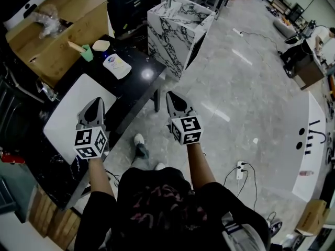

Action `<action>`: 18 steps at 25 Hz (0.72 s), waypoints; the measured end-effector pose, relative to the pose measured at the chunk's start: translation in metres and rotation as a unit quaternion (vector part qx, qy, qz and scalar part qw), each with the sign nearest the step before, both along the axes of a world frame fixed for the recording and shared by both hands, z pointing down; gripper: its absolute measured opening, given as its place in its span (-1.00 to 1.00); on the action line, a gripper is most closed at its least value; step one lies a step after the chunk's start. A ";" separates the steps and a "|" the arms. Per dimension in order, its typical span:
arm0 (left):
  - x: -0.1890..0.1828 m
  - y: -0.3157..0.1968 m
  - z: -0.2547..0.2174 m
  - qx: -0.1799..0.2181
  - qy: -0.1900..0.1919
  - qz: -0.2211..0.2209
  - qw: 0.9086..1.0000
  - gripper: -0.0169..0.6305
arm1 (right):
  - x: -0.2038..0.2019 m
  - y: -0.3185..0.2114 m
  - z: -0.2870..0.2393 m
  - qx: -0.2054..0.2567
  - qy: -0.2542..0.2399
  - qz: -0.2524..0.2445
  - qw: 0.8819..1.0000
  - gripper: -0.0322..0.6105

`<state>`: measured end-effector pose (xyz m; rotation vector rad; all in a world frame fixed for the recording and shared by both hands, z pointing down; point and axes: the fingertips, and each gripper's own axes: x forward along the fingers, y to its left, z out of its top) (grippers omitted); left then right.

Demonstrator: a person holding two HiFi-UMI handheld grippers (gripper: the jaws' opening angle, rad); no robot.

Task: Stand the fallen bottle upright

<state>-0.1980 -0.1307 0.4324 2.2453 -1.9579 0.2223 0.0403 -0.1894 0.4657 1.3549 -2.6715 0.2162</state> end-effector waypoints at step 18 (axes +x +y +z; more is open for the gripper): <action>-0.082 -0.159 0.038 -0.038 0.009 -0.001 0.999 -0.90 | -0.080 -0.148 0.030 -0.038 0.026 -0.005 0.999 -0.86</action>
